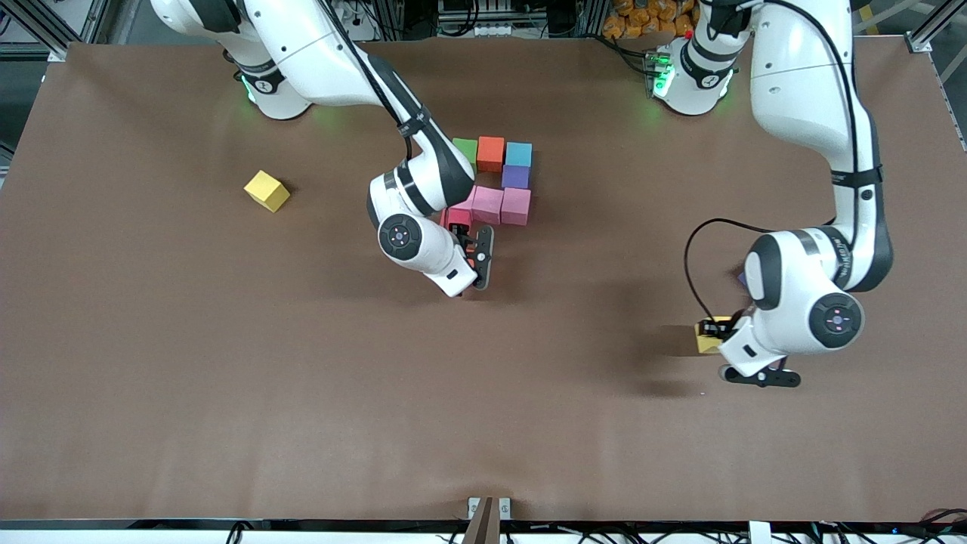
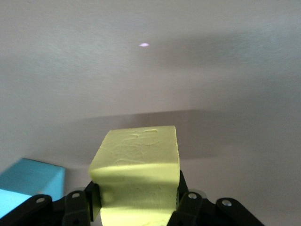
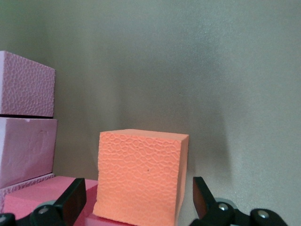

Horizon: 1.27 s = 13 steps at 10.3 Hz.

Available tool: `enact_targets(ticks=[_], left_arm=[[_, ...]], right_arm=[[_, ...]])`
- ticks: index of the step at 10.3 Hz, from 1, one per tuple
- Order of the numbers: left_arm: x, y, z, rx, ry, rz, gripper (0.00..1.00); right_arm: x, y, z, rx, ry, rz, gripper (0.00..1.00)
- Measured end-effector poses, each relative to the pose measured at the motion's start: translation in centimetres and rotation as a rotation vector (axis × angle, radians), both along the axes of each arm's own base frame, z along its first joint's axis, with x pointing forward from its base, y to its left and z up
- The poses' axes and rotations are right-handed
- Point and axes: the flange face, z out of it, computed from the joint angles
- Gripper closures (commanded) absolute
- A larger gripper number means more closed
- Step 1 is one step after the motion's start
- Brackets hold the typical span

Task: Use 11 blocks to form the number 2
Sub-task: 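Carry yellow to the shape with the left gripper while the right gripper withdraws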

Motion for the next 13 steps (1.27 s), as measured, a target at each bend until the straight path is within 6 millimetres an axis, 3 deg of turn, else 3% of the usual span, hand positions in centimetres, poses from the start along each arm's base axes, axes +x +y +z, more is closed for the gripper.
enact_targets(ticks=[3, 6, 8, 9, 11, 13], left_arm=[[-0.7, -2.8, 0.9, -0.011, 0.018, -0.036, 1.0], [-2.2, -7.0, 4.2, 0.059, 0.036, -0.256, 1.0], [-2.6, -7.6, 4.4, 0.063, 0.063, -0.477, 1.0], [-2.6, -7.1, 4.1, 0.04, 0.083, -0.602, 1.0], [-2.7, -7.5, 3.8, -0.012, 0.106, -0.812, 1.0], [-3.7, -11.3, 3.7, -0.061, 0.106, -0.952, 1.0]], right_arm=[[-0.2, 0.3, 1.7, 0.002, 0.021, -0.018, 0.0], [0.0, 0.1, 4.2, 0.017, 0.029, -0.024, 0.0], [1.3, -1.6, 7.1, 0.032, 0.033, -0.051, 0.0], [2.8, -3.8, 9.2, 0.028, 0.034, -0.086, 0.0], [6.5, -11.5, 13.7, -0.025, 0.051, -0.226, 0.0], [9.1, -21.0, 18.7, -0.102, 0.057, -0.376, 0.0]])
